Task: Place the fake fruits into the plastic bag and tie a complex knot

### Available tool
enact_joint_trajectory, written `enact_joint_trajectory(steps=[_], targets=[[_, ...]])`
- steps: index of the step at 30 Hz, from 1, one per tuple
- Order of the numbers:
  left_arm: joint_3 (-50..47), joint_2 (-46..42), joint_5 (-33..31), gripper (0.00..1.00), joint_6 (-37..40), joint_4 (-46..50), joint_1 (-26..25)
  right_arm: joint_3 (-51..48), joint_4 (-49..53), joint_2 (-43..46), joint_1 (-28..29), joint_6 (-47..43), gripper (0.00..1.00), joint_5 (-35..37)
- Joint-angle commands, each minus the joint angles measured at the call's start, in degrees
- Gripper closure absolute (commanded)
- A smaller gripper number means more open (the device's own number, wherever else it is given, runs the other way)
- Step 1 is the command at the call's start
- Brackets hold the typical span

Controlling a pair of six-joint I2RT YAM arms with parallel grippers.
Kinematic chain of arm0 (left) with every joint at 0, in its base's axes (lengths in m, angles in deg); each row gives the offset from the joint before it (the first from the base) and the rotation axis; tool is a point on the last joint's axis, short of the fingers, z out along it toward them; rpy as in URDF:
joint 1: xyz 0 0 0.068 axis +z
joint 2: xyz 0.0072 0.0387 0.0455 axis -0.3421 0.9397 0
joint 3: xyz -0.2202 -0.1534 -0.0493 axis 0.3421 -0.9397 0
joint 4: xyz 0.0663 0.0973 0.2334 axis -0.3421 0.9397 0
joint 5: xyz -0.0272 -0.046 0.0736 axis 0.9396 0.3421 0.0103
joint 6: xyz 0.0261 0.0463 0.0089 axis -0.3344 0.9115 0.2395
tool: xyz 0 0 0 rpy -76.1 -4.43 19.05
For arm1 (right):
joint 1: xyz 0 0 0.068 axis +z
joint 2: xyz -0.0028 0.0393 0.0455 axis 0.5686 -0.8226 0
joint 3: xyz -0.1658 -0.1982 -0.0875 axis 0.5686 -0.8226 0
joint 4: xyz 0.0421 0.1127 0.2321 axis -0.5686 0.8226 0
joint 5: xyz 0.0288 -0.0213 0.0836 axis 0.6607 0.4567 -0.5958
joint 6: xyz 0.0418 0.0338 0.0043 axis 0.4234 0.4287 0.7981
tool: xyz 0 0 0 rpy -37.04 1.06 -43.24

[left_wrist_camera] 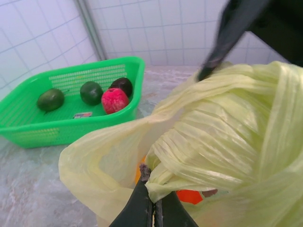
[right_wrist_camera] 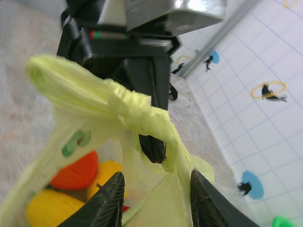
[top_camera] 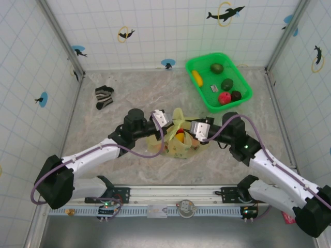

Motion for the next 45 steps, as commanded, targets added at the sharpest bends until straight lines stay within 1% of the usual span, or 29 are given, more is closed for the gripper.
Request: enact_joint_trajectory(steps=[1,3,5,7,9,10,11,14,18,20,24,28,30,33,37,39,41,44,45], targets=[[-2.10,-2.29,-3.85,1.00,-5.98,-3.84,-0.16,-1.14,-8.80,3.68,2.82,24.16,0.62,13.69],[-3.43,-3.38,-5.42,1.00,-7.85,-5.51,-0.32,1.84,-3.87,3.28,3.68,34.55,0.72,14.68],[-4.34,-4.19,-6.99,1.00,-10.22,-6.05,-0.81,3.74,-0.77,2.90,5.39,40.70,0.77,13.82],[-5.14,-4.86,-8.10,1.00,-12.12,-5.85,-1.33,3.24,-1.19,4.08,8.21,45.83,0.76,14.66],[-6.06,-5.34,-9.74,1.00,-13.10,-5.95,-2.06,3.83,0.03,4.48,10.51,54.23,0.75,17.91],[-6.39,-5.34,-10.83,1.00,-12.67,-5.91,-2.55,5.17,1.67,3.73,10.87,58.71,0.72,16.99],[-6.56,-5.34,-11.71,1.00,-12.24,-5.95,-2.93,7.00,5.39,2.42,10.94,62.40,0.68,15.12],[-7.42,-5.17,-13.66,1.00,-14.49,-7.19,-3.16,9.16,7.73,-0.99,11.56,72.41,0.58,9.31],[-7.64,-5.13,-14.06,1.00,-14.95,-7.82,-3.50,8.20,6.06,-2.26,13.99,79.14,0.42,10.33],[-7.78,-5.04,-14.70,1.00,-14.78,-7.56,-3.49,8.28,5.71,-3.95,14.27,80.60,0.41,9.10],[-7.82,-5.00,-15.06,1.00,-14.54,-7.03,-3.85,9.11,4.38,-6.87,16.36,81.01,0.39,8.98],[-7.86,-5.05,-15.56,1.00,-13.90,-6.65,-4.63,10.31,4.54,-9.58,16.88,80.35,0.39,10.95],[-7.77,-5.13,-15.85,1.00,-13.72,-6.56,-4.73,10.80,4.50,-10.68,16.92,79.34,0.41,11.57],[-7.95,-5.51,-16.43,1.00,-13.39,-6.39,-4.82,10.16,3.05,-10.88,16.97,78.41,0.49,12.23],[-8.13,-5.87,-17.10,1.00,-13.02,-6.39,-4.78,8.26,3.06,-8.32,17.00,77.04,0.66,13.77],[-8.13,-5.97,-17.27,1.00,-12.84,-6.36,-4.82,7.19,3.48,-6.56,16.92,76.33,0.72,14.27],[-8.13,-5.87,-17.17,1.00,-12.75,-6.26,-4.78,6.15,4.08,-4.89,16.88,75.83,0.75,14.96],[-8.03,-5.83,-16.91,1.00,-12.75,-6.26,-4.79,4.94,4.22,-3.10,16.67,75.23,0.87,16.15],[-7.99,-5.85,-16.76,1.00,-12.82,-6.24,-4.83,4.78,4.21,-2.85,16.57,75.06,0.88,16.53]])
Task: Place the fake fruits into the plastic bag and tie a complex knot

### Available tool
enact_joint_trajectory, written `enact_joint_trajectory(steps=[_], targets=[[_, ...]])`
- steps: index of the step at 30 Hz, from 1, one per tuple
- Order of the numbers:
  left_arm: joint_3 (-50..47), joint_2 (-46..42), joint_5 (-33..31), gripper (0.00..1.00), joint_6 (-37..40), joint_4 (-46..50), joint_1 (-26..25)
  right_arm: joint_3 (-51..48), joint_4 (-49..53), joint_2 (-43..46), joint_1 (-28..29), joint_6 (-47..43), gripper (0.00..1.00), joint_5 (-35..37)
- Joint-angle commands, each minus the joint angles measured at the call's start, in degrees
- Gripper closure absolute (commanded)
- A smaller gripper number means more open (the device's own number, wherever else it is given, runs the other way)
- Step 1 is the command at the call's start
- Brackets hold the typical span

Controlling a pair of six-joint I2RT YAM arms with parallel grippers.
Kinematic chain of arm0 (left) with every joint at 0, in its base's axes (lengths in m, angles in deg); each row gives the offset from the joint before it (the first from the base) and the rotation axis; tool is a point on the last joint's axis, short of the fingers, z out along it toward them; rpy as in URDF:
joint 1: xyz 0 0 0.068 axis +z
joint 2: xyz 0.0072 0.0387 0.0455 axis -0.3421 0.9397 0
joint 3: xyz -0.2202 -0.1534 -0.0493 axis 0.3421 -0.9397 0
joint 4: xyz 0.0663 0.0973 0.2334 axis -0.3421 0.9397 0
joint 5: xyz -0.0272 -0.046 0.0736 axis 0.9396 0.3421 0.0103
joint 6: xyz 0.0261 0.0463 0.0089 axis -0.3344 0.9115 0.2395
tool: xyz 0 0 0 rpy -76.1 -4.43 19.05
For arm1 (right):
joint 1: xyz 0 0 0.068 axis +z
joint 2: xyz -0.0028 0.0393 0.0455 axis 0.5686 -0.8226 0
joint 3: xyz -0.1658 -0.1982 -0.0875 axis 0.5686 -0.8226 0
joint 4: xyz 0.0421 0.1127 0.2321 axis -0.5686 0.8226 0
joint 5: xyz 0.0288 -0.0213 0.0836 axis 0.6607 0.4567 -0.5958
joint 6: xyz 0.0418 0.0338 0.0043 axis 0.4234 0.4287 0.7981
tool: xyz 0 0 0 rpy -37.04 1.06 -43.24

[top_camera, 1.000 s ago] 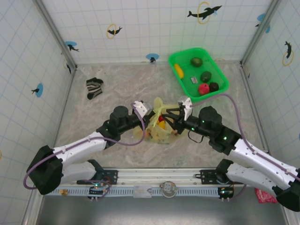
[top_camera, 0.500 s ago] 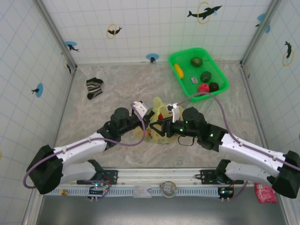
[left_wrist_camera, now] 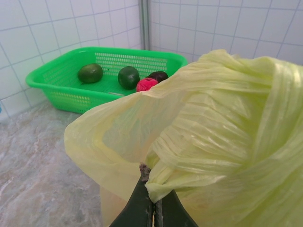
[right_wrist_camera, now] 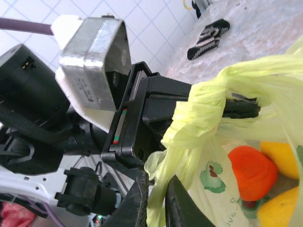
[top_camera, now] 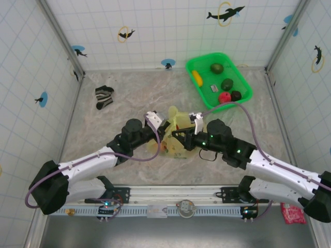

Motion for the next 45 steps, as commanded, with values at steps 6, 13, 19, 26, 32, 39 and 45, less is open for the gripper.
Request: enact_joint_trajectory(steps=[6,13,19,26,32,39,45], targets=[[-0.53,-0.87,-0.14,1.00,0.74,-0.49,-0.32,-0.66,1.43,-0.87,-0.47,-2.88,0.93,3.36],[-0.91,-1.30,-10.45,1.00,1.17,-0.63,-0.32,-0.21,5.96,-0.38,-1.20,-6.77,1.00,6.73],[-4.71,-4.04,-30.05,1.00,-0.10,-6.42,-0.37,-2.59,12.74,3.22,-4.87,-8.05,1.00,14.12],[-4.01,-2.08,-38.62,1.00,-2.32,-5.92,-0.31,-5.09,18.41,6.75,-8.29,-9.33,1.00,24.38],[-3.47,-2.71,-44.82,1.00,-4.44,-3.90,-0.23,-10.48,18.97,11.46,-10.95,-1.38,1.00,37.32],[-6.76,-5.41,-42.11,1.00,-22.00,4.60,11.10,-16.26,20.51,17.34,-15.48,4.28,1.00,41.39],[-10.22,-7.19,-39.59,1.00,-28.10,6.45,18.70,-20.97,21.66,22.69,-20.27,7.96,1.00,42.12]])
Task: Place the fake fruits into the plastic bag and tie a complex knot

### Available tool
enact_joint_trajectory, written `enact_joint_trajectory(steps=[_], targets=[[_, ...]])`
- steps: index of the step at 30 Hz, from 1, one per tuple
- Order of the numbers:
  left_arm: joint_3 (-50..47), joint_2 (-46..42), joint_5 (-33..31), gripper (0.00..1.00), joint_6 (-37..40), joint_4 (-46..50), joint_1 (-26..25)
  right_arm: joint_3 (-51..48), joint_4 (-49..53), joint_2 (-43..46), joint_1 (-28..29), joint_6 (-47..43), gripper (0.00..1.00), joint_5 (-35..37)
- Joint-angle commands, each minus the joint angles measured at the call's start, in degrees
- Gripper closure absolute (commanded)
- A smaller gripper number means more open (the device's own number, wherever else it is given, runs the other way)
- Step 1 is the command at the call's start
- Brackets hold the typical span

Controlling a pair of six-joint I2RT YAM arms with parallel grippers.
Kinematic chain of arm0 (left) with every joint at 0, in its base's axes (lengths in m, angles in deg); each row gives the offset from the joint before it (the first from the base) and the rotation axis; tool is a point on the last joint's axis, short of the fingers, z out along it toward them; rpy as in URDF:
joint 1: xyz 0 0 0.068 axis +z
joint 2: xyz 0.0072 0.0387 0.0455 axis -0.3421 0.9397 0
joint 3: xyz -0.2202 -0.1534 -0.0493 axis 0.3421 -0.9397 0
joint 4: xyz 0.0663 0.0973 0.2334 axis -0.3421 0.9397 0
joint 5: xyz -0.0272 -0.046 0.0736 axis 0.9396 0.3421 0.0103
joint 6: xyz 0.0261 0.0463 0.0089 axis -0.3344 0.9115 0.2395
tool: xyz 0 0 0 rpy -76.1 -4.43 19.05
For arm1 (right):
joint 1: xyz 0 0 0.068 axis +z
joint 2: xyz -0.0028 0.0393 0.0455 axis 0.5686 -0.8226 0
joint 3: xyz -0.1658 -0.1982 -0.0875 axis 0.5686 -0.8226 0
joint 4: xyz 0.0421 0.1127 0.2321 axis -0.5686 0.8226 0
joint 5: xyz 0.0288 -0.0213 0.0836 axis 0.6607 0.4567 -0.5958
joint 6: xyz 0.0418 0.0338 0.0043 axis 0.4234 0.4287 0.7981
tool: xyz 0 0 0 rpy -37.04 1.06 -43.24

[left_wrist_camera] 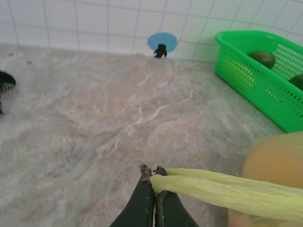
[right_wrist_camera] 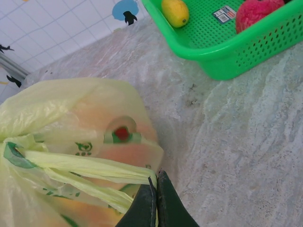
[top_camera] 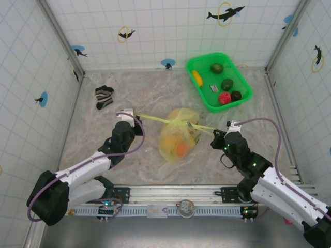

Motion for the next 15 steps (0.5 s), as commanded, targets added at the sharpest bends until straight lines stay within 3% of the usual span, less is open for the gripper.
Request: enact_joint_trajectory(steps=[1,6,11,13,15], targets=[[-1.28,-1.61,-13.61,1.00,-6.47,2.07,5.84,-3.52,7.37,3.46,-5.50,3.90,1.00,13.74],[-0.76,-1.45,-12.46,1.00,-5.53,1.62,5.88,-3.48,5.01,1.57,-7.05,0.79,1.00,8.88],[-0.68,-3.38,-15.15,1.00,-3.71,1.44,6.10,-0.86,6.19,2.29,-8.16,-0.87,1.00,15.67],[-0.49,-3.38,-13.17,1.00,-3.63,1.77,6.08,-1.83,2.55,2.77,-9.60,-2.46,1.00,11.19],[0.12,-2.24,-6.03,1.00,-3.58,2.34,6.06,-2.62,-1.71,1.14,-10.34,-4.41,1.00,3.33]])
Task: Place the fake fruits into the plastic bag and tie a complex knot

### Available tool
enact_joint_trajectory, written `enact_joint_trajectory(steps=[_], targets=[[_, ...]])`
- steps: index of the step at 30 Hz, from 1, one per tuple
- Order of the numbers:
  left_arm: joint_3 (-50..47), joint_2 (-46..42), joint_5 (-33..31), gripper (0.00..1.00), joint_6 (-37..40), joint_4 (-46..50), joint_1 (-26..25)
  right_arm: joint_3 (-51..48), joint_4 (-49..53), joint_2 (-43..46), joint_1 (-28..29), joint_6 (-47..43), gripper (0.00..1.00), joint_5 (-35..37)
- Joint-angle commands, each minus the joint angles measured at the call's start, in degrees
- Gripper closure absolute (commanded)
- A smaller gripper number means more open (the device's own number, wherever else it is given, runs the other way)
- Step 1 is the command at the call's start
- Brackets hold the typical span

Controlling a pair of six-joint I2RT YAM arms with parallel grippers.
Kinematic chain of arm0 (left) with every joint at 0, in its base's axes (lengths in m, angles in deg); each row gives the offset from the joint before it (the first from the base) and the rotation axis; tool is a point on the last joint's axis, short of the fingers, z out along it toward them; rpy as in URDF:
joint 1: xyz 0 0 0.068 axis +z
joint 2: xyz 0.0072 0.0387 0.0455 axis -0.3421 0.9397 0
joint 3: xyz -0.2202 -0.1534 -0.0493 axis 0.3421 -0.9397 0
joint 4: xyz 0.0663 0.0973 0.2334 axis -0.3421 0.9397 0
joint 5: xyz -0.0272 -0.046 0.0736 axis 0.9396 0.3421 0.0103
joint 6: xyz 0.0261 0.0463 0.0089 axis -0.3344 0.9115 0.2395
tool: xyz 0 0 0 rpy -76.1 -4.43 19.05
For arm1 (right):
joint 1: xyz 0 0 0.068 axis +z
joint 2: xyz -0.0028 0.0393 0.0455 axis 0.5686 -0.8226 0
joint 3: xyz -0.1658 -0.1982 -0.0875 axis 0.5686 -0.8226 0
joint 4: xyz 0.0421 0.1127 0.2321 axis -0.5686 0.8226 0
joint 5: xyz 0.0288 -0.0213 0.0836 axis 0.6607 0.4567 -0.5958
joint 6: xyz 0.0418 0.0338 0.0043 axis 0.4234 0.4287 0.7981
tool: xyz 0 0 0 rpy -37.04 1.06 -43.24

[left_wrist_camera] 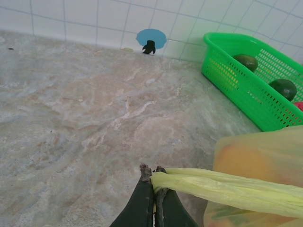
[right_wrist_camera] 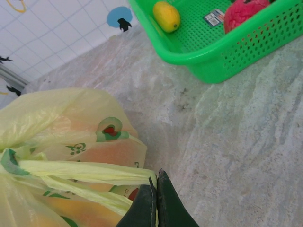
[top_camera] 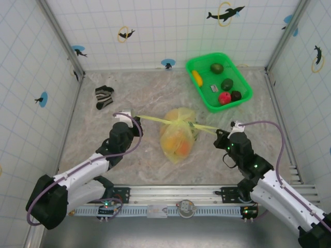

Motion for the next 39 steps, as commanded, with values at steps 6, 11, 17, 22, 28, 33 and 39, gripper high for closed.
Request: enact_joint_trajectory(steps=[6,11,17,22,28,33,39], targets=[[1.67,1.77,5.54,1.00,-2.49,5.79,4.33,-1.56,-4.54,-7.03,-4.13,-5.85,0.98,0.07],[5.31,0.20,13.73,0.61,1.31,12.43,3.56,1.10,-5.81,-6.29,-4.04,-9.67,0.48,-3.01],[7.98,-7.94,14.35,0.02,6.31,16.32,2.90,6.58,-5.87,-0.92,-4.00,-19.05,0.00,-6.02],[6.00,-15.99,4.72,0.02,13.54,13.52,2.88,7.96,-7.54,0.75,-4.13,-26.41,0.01,5.00],[-0.40,-14.86,-8.10,0.02,33.47,-1.16,2.98,1.22,-26.13,-1.69,-4.17,-41.16,0.01,6.66],[-1.30,-1.12,-7.98,0.02,27.69,-8.92,13.34,-2.22,-35.27,-12.74,-5.82,-46.18,0.01,9.09],[-6.43,9.22,0.02,0.02,16.13,-12.47,25.76,-6.52,-40.13,-23.91,-15.99,-42.28,0.01,6.74]])
